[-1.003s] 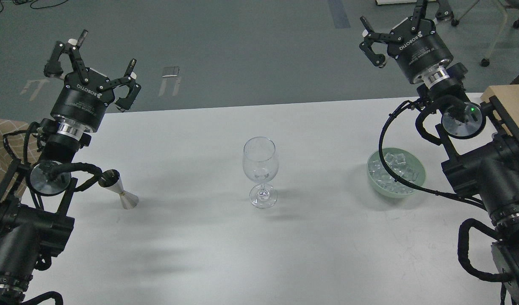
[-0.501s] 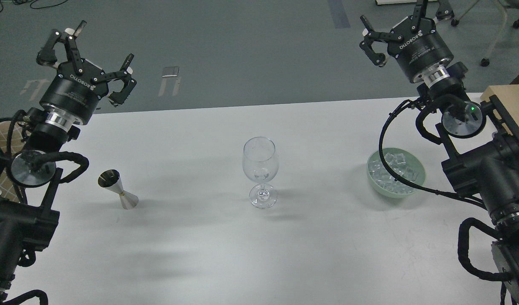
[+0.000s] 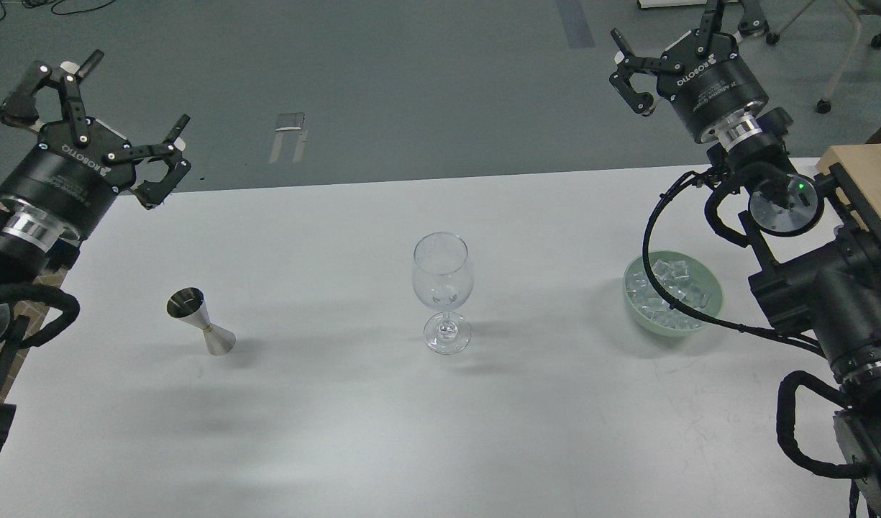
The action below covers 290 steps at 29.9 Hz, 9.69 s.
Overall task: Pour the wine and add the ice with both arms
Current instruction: 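Swing the left gripper outward and down toward the table edge, then move the open left gripper toward the metal jigger, then close the left gripper around the metal jigger, then lift the metal jigger with the left gripper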
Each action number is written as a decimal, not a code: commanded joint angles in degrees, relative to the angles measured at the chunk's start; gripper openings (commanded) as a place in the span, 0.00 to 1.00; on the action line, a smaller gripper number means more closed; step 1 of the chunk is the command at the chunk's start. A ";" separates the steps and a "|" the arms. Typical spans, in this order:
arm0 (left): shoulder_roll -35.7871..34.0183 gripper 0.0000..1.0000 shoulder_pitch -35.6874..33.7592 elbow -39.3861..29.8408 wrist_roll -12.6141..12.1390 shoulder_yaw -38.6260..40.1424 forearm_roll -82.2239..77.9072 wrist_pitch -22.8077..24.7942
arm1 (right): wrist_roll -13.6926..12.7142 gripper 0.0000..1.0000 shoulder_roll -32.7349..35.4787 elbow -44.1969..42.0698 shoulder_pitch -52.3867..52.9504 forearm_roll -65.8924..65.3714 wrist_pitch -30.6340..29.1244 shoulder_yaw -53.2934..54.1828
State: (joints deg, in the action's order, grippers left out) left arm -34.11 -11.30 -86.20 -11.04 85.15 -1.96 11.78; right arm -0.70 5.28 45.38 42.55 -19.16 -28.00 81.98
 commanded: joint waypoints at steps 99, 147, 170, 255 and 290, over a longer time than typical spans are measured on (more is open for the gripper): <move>33.84 0.98 31.78 2.44 -5.92 13.38 14.00 0.78 | -0.18 1.00 -0.36 -1.34 0.08 0.00 0.00 -0.94; 34.11 0.98 26.07 8.15 -5.48 12.06 14.00 0.78 | -0.26 1.00 -0.45 -1.34 0.26 0.00 0.00 -0.94; 34.11 0.98 19.92 14.92 -5.22 12.32 13.91 1.84 | -0.18 1.00 -0.45 -1.34 0.25 0.00 0.00 -0.94; 34.02 0.25 17.45 15.80 -3.46 13.03 14.00 4.56 | -0.27 1.00 -0.80 -1.26 0.26 0.00 0.14 -1.03; 29.81 0.04 17.98 9.83 -2.05 12.06 13.38 4.56 | -0.18 1.00 -1.68 -1.26 0.17 -0.09 0.14 -0.94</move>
State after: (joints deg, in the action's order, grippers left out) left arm -3.11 6.74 -75.75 -13.22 97.23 11.50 16.27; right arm -0.89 3.69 44.12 42.63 -19.22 -27.86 81.02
